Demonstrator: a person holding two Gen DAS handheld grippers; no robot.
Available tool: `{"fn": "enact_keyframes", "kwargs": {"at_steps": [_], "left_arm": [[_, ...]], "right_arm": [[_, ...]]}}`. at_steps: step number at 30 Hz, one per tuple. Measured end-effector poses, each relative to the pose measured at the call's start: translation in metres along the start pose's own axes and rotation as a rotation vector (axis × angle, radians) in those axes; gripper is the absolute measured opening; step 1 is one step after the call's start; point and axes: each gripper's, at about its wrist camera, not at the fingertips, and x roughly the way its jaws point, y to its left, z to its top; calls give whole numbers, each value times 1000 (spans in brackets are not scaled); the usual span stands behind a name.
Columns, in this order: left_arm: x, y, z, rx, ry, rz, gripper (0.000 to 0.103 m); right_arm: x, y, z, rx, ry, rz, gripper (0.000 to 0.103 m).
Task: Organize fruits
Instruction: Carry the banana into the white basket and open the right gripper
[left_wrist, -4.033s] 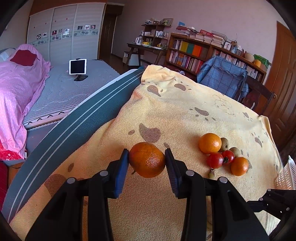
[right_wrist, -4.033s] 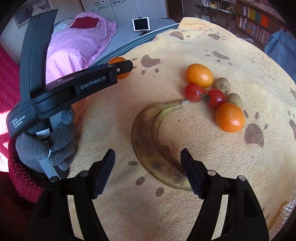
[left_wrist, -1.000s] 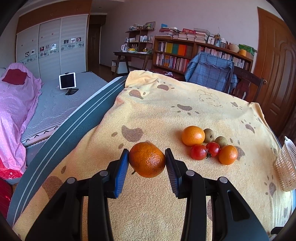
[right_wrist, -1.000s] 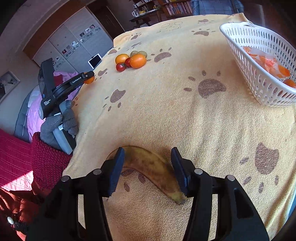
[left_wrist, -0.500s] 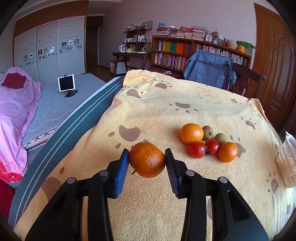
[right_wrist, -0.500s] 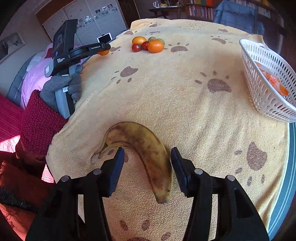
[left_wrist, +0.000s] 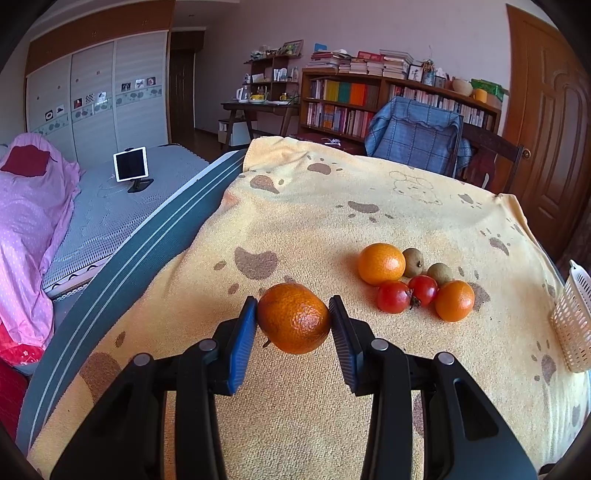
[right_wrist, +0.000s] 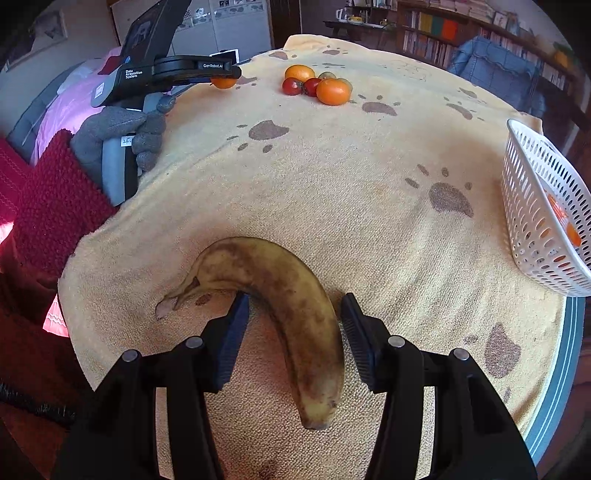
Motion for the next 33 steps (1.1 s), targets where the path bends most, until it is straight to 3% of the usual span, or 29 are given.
{"fn": "enact_keyframes", "kwargs": {"at_steps": [5,8,9,12,21,28,33], "left_arm": [[0,0,0,1,-1,0,40],[0,0,0,0,0,-1,40],[0,0,0,0,0,-2,40],[-1,-1,0,3,0,2,40],[-27,-31,-3,67,-16,-50,40],[-55,-87,-11,194,-53,-138,40],[-70,-138,-17,307,-49,-244,40]], "right_arm": [[4,5,2,-29,-14,-16,55],[1,8,1,-40,-28,-27,46],[-1,7,0,-35,-32,-16,38],[-6,4,2,17,-56,18,32],[-41,-25,11,177,-206,60,32],[-76,-74,8,351,-357,-21,32],[-99,-122,3,511,-449,-147,32]]}}
